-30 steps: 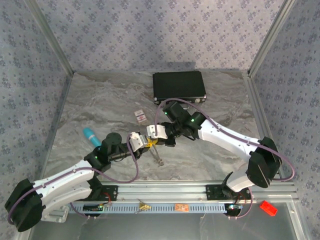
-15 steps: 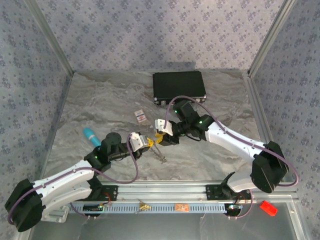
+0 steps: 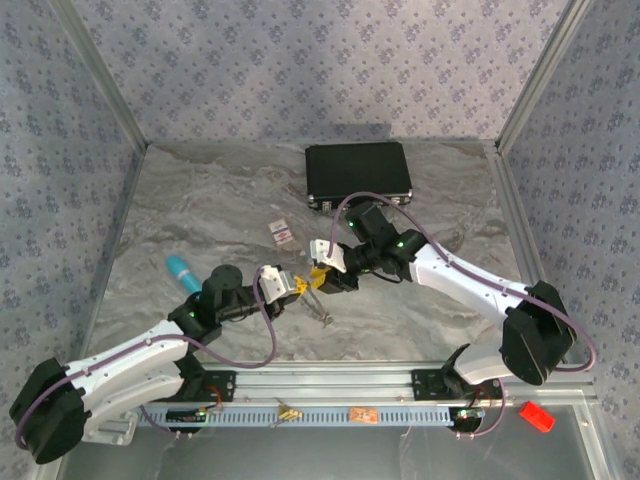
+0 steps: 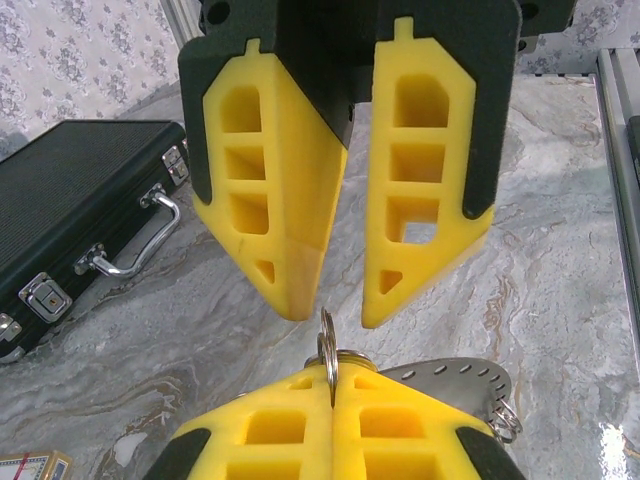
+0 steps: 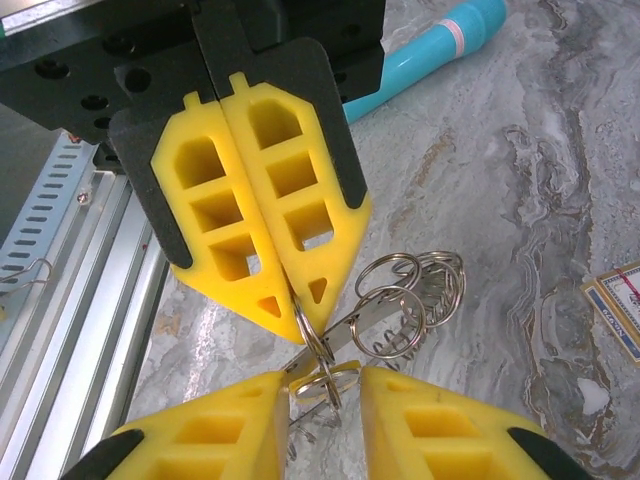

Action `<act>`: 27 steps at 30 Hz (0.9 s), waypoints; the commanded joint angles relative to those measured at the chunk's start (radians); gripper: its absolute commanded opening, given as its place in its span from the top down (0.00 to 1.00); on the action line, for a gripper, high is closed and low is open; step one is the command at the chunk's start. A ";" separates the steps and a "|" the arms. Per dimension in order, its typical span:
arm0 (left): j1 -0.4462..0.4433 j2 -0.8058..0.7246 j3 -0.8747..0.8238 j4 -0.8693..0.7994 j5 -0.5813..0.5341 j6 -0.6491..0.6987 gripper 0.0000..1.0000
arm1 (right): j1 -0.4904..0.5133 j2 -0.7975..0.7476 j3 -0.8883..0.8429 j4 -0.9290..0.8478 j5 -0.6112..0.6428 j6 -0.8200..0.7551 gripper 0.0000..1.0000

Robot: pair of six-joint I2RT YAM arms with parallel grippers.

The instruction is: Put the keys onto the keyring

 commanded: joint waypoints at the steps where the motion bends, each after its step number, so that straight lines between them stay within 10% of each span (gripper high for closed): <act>1: -0.001 -0.025 0.006 0.065 0.026 0.015 1.00 | -0.001 0.009 0.009 -0.034 -0.020 -0.011 0.75; 13: -0.001 -0.030 0.007 0.074 0.035 0.017 1.00 | -0.006 0.023 0.031 -0.048 -0.012 -0.019 1.00; 27: 0.000 0.000 0.017 0.133 0.076 -0.002 1.00 | 0.005 0.090 0.069 -0.078 -0.030 -0.013 1.00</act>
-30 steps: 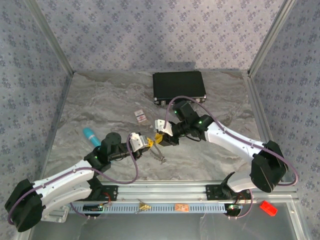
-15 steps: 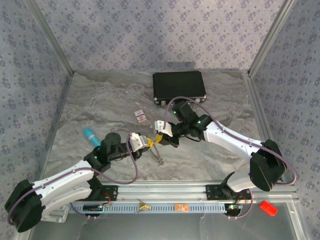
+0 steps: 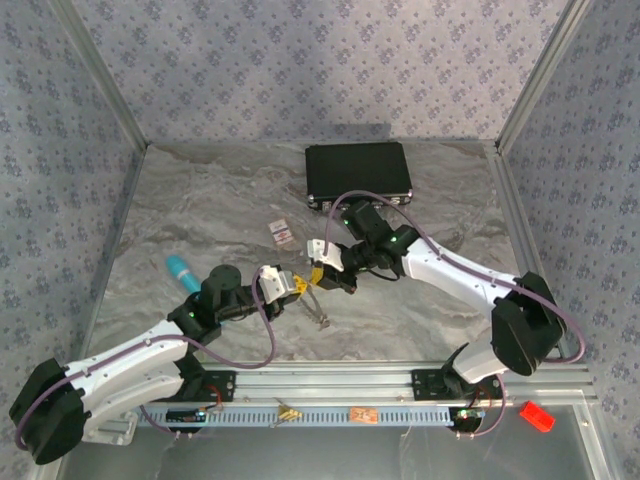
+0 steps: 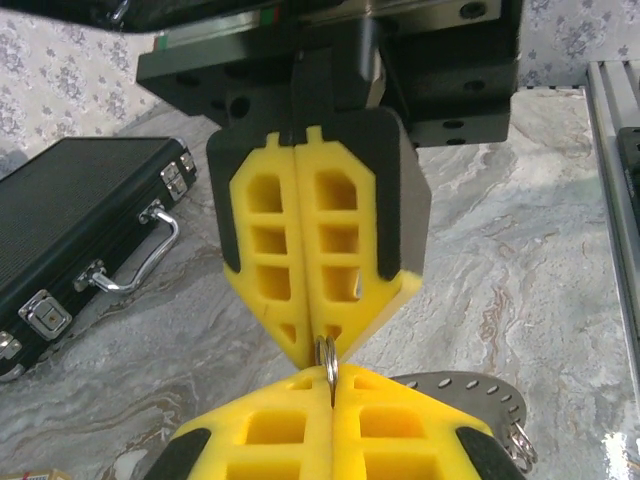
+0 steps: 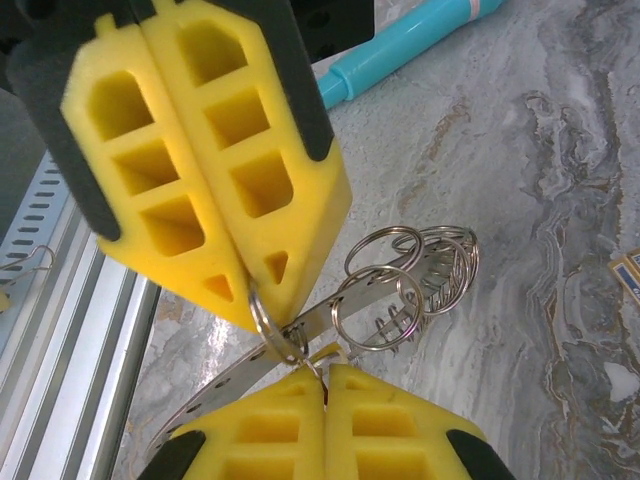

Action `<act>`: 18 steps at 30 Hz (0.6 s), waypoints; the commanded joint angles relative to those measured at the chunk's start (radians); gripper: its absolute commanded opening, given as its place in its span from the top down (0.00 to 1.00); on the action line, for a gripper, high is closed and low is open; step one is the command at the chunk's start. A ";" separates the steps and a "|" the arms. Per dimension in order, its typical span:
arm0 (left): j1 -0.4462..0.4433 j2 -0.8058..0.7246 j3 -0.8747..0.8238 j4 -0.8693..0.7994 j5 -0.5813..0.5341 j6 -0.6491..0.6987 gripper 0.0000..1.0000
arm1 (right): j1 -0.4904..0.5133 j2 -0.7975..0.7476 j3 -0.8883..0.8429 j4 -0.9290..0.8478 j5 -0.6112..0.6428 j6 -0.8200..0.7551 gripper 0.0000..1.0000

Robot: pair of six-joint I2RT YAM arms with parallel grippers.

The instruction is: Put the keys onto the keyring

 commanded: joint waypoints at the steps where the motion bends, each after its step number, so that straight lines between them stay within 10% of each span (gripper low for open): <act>1: -0.002 0.007 0.015 0.117 0.055 -0.004 1.00 | 0.013 0.018 0.032 -0.026 -0.028 0.003 1.00; 18: -0.001 0.042 -0.072 0.290 -0.004 -0.109 1.00 | -0.051 -0.149 -0.174 0.281 -0.069 0.089 0.76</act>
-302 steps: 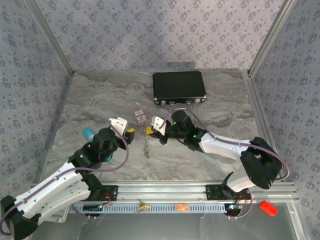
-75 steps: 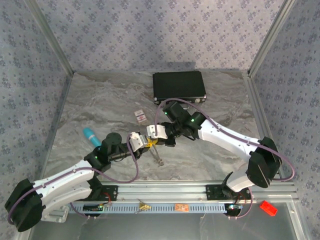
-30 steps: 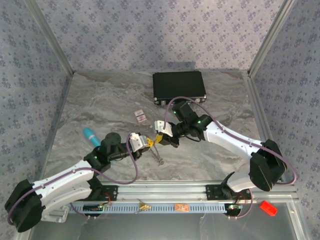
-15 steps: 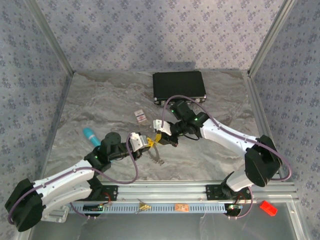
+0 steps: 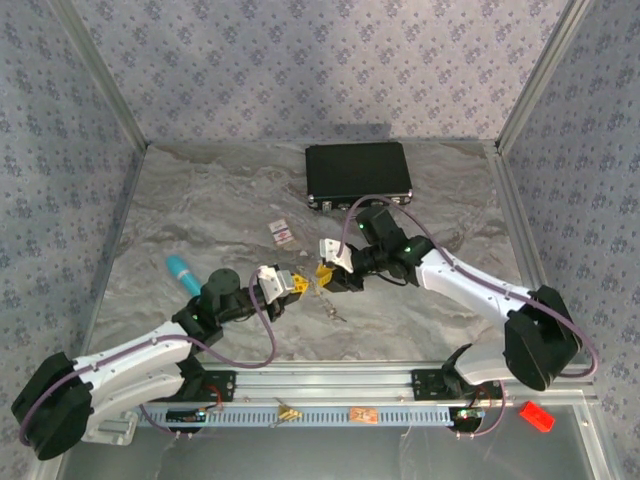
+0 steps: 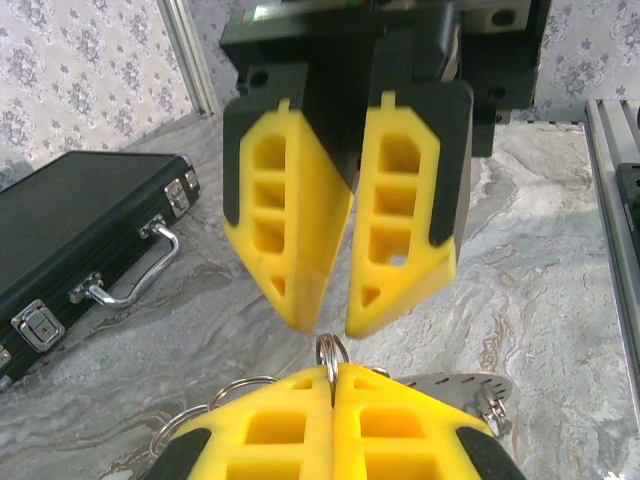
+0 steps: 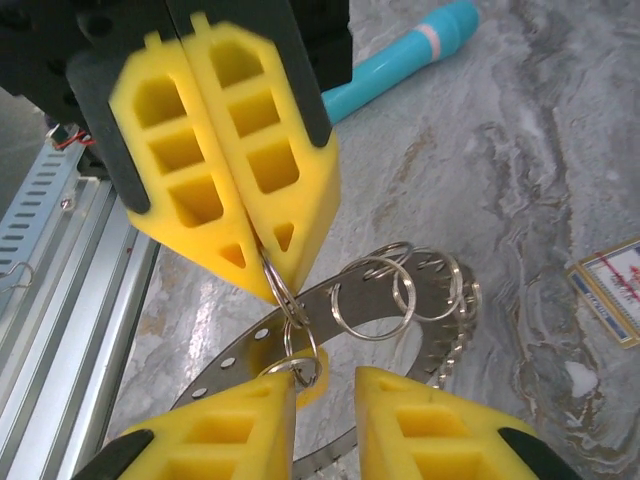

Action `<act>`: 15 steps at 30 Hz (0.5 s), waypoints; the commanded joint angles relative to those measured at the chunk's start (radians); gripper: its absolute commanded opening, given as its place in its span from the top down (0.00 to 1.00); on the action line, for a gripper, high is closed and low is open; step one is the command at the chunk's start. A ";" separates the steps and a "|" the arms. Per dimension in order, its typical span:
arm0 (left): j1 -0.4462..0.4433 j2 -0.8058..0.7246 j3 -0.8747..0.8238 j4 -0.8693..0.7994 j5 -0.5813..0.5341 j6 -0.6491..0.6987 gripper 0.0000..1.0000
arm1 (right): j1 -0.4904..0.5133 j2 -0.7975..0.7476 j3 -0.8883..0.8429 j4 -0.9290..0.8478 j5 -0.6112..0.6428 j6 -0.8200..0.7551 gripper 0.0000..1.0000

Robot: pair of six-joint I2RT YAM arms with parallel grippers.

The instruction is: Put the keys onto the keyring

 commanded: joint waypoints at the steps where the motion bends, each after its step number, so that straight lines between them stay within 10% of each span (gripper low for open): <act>1: -0.001 0.009 -0.009 0.129 -0.006 -0.041 1.00 | -0.008 -0.041 -0.035 0.119 -0.034 0.053 0.76; 15: 0.013 0.042 -0.026 0.209 0.026 -0.076 1.00 | -0.034 -0.123 -0.198 0.384 0.029 0.176 0.75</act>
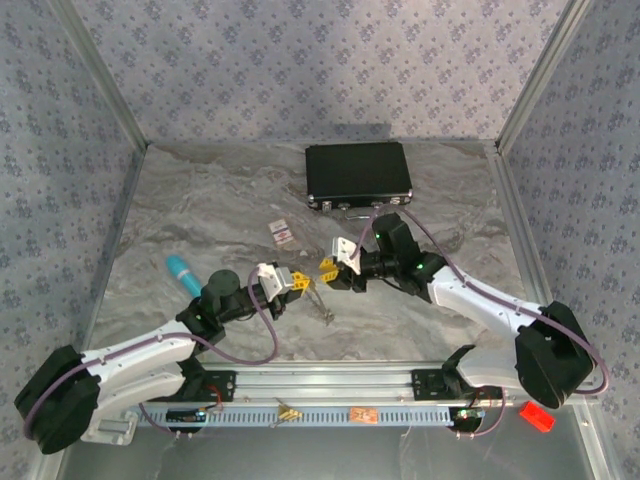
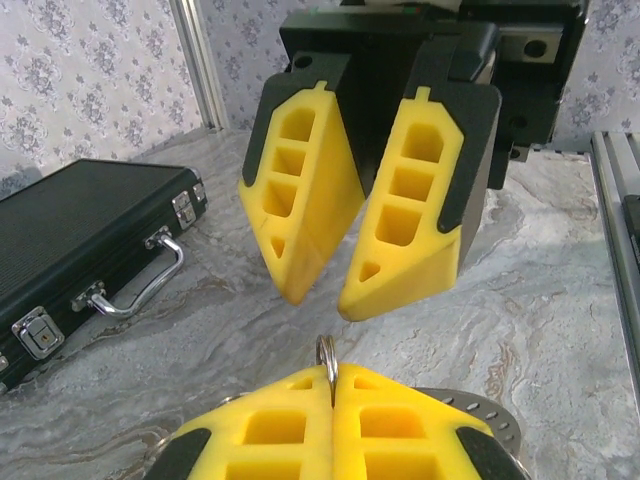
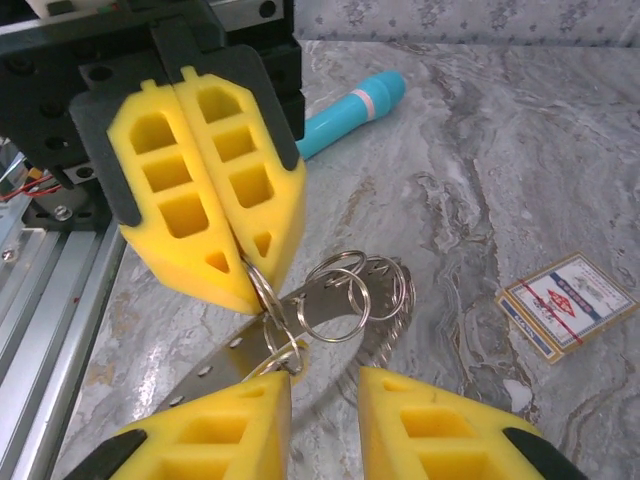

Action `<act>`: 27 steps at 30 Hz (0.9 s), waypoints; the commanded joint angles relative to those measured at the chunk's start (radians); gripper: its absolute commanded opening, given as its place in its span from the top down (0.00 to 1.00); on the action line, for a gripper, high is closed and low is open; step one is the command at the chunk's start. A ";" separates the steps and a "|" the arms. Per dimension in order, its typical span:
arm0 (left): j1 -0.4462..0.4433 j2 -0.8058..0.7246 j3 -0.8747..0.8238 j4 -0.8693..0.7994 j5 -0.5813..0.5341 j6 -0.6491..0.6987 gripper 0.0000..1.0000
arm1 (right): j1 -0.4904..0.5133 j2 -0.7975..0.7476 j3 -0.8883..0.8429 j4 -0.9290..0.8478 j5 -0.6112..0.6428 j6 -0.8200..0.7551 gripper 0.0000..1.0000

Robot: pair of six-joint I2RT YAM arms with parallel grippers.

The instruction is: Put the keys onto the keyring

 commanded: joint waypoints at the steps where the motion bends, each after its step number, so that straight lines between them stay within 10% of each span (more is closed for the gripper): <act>1: 0.009 -0.003 -0.004 0.097 0.037 -0.029 1.00 | -0.005 -0.020 -0.019 0.087 0.006 0.049 0.75; 27: 0.033 0.041 -0.004 0.200 0.144 -0.113 1.00 | 0.032 0.035 0.068 0.006 -0.129 -0.006 0.74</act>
